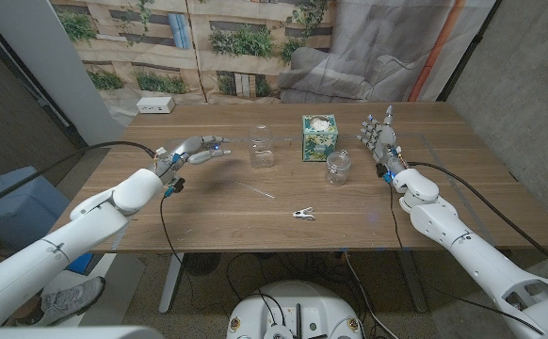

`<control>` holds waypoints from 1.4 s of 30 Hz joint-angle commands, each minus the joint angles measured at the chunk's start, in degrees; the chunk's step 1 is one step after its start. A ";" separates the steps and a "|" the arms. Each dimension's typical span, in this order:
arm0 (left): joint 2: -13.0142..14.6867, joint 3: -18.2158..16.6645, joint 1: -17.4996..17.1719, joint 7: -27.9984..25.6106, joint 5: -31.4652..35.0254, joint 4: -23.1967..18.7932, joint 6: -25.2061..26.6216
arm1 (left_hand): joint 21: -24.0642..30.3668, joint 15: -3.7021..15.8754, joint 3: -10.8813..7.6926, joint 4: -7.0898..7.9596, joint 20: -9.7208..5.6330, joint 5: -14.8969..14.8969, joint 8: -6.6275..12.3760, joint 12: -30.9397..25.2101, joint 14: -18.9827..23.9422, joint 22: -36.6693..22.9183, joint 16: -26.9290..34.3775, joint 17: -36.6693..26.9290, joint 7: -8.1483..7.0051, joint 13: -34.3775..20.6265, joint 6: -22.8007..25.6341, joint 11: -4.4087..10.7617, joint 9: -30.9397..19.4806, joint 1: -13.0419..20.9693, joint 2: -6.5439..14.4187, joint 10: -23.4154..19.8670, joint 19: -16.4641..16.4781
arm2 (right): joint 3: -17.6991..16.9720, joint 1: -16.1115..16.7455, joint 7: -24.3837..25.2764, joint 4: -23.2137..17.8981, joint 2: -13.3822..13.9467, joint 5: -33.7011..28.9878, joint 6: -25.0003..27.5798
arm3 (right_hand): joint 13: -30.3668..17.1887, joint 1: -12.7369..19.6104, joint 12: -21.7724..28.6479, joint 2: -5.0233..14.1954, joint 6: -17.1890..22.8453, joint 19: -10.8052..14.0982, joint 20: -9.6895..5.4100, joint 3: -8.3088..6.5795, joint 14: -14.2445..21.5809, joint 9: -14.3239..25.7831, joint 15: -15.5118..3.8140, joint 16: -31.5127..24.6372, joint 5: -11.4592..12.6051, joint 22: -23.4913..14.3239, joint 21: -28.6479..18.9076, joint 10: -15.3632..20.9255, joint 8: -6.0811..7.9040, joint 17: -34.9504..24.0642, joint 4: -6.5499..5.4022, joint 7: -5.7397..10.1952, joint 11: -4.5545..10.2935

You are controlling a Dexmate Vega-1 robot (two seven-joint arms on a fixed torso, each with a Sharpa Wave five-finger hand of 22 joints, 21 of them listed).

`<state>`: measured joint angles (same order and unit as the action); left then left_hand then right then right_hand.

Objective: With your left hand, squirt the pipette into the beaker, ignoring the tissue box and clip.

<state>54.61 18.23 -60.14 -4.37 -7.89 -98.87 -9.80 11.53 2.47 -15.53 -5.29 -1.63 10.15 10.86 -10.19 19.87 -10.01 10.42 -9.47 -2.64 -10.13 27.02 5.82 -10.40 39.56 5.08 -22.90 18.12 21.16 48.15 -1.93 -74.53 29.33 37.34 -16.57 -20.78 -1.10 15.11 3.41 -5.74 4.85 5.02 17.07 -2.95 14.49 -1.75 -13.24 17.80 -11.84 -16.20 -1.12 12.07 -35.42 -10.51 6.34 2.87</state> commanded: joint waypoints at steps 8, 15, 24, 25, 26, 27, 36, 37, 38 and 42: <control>-10.12 -0.94 1.83 -4.03 -10.93 8.45 -1.28 | 0.39 2.60 -0.52 0.27 -0.12 -0.01 -0.46 0.00 0.25 -0.05 -0.18 -0.10 0.59 -0.06 -0.71 -0.79 0.17 -1.14 0.65 0.97 0.94 | 0.02 0.01 0.01 0.03 -0.01 -0.02 -0.04 | -0.15 0.00 0.09 3.33 0.13 0.23 -0.04 0.45 -0.37 0.09 -4.80 -0.34 0.29 -0.31 -0.36 -0.10 0.39 -0.25 0.05 0.48 -0.12; -14.62 -2.26 -0.33 -10.74 -13.39 8.11 -1.61 | 0.21 2.26 -0.71 0.40 -0.18 0.03 -0.57 0.02 -0.39 -0.05 -0.41 -0.13 0.70 -0.04 -1.19 -1.14 0.22 -1.86 1.25 1.54 0.74 | 0.01 0.01 0.00 0.03 -0.01 -0.02 -0.05 | -0.15 0.01 0.06 3.33 0.11 0.23 -0.07 0.44 -0.37 0.09 -4.86 -0.34 0.30 -0.31 -0.36 -0.18 0.38 -0.25 0.05 0.50 0.01; -16.74 -2.37 -1.19 -12.46 -15.75 7.78 -1.18 | -0.31 1.78 -1.12 0.49 -0.33 0.06 -0.96 0.14 -1.91 -0.01 -0.75 -0.12 1.01 0.02 -2.70 -1.86 0.30 -3.19 2.26 3.02 -0.31 | 0.00 0.02 -0.01 0.03 0.00 -0.01 -0.05 | -0.17 0.00 0.10 3.33 0.13 0.18 -0.01 0.45 -0.34 0.09 -4.86 -0.34 0.30 -0.31 -0.34 -0.12 0.38 -0.25 0.04 0.46 0.01; -16.62 -2.34 -1.08 -11.08 -16.84 7.99 -1.23 | -0.48 1.65 -1.18 0.56 -0.23 0.06 -1.12 0.28 -2.64 0.00 -0.86 -0.13 1.10 0.03 -3.57 -1.98 0.32 -3.70 2.46 3.90 -0.76 | 0.00 0.02 -0.01 0.03 0.00 -0.01 -0.05 | -0.17 0.00 0.10 3.33 0.15 0.19 0.02 0.45 -0.35 0.09 -4.85 -0.34 0.30 -0.31 -0.34 -0.12 0.39 -0.25 0.04 0.47 -0.03; -16.80 -2.27 -0.91 -10.54 -17.35 8.39 -1.50 | -0.80 1.12 -1.27 0.89 -0.22 0.09 -1.65 0.57 -4.88 0.03 -1.00 -0.19 1.39 0.07 -7.53 -2.82 0.40 -5.36 3.08 6.65 -1.97 | 0.00 0.02 -0.01 0.02 0.01 -0.01 -0.05 | -0.16 0.00 0.08 3.33 0.14 0.22 0.00 0.45 -0.32 0.09 -4.84 -0.35 0.30 -0.31 -0.35 -0.18 0.39 -0.25 0.04 0.49 0.01; -17.07 -2.23 -0.77 -10.48 -17.60 8.72 -1.73 | -0.94 0.56 -1.45 1.10 -0.11 0.18 -1.33 0.46 -7.57 0.07 -1.00 -0.15 1.86 0.07 -11.44 -3.18 0.37 -7.41 3.53 9.77 -3.52 | 0.00 0.02 0.00 0.02 0.01 -0.01 -0.04 | -0.16 0.00 0.07 3.33 0.13 0.25 -0.02 0.45 -0.35 0.09 -4.85 -0.34 0.30 -0.31 -0.37 -0.21 0.38 -0.25 0.05 0.50 0.07; -18.89 -1.03 1.45 -8.12 -18.93 11.66 -4.43 | -1.71 -0.13 -1.78 1.67 -1.59 0.35 -1.20 0.37 -14.36 0.23 -0.93 -0.29 2.13 0.16 -17.59 -3.34 0.40 -12.16 3.94 16.23 -10.23 | 0.00 0.03 0.02 -0.02 0.01 -0.01 -0.01 | -0.18 0.00 0.21 3.34 0.12 0.24 -0.09 0.45 -0.30 0.09 -4.85 -0.35 0.30 -0.31 -0.36 0.12 0.38 -0.26 0.05 0.52 0.00; -19.08 -0.79 1.83 -7.91 -18.87 12.01 -4.64 | -1.68 -0.28 -1.77 1.73 -1.69 0.36 -1.21 0.40 -14.66 0.24 -0.94 -0.29 2.20 0.16 -17.88 -3.53 0.41 -12.41 3.94 16.56 -10.45 | 0.00 0.03 0.02 -0.03 0.02 -0.01 -0.01 | -0.18 0.00 0.20 3.34 0.09 0.23 -0.07 0.45 -0.27 0.09 -4.84 -0.37 0.30 -0.31 -0.36 0.09 0.37 -0.26 0.05 0.51 0.00; -19.37 -0.60 2.18 -7.68 -18.89 12.46 -5.05 | -1.73 -0.71 -1.74 1.97 -1.95 0.38 -1.20 0.44 -15.40 0.25 -0.96 -0.31 2.45 0.16 -18.49 -3.89 0.41 -13.09 4.01 17.30 -11.23 | 0.00 0.03 0.02 -0.02 0.02 -0.01 -0.01 | -0.18 0.00 0.21 3.34 0.11 0.22 -0.10 0.45 -0.28 0.09 -4.84 -0.37 0.30 -0.31 -0.35 0.11 0.38 -0.26 0.05 0.51 0.00; -21.35 -0.10 3.33 -7.10 -20.14 14.29 -6.36 | -1.58 -1.44 -1.57 3.38 -1.83 0.49 -1.19 0.34 -17.14 0.25 -0.75 -0.46 2.94 0.16 -20.43 -4.51 0.39 -15.85 4.54 19.21 -12.97 | 0.01 0.01 -0.21 0.02 0.07 0.06 -0.01 | -0.18 0.00 0.24 3.33 0.11 0.22 -0.07 0.45 -0.30 0.09 -4.83 -0.36 0.30 -0.31 -0.35 0.17 0.37 -0.26 0.05 0.56 -0.09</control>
<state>36.83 16.76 -59.38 -13.16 -25.65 -88.26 -13.47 9.95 1.23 -17.09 -2.71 -2.15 10.24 9.52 -9.93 3.43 -9.58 9.70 -9.76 0.01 -9.85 7.47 1.49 -9.85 25.07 9.42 -4.63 5.86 21.17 48.18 -1.93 -74.51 29.34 37.33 -16.61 -20.88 -1.10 15.11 3.41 -5.74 4.85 5.02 17.08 -2.95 14.49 -1.75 -13.24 17.80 -11.84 -16.20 -1.12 12.07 -35.42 -10.51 6.34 2.87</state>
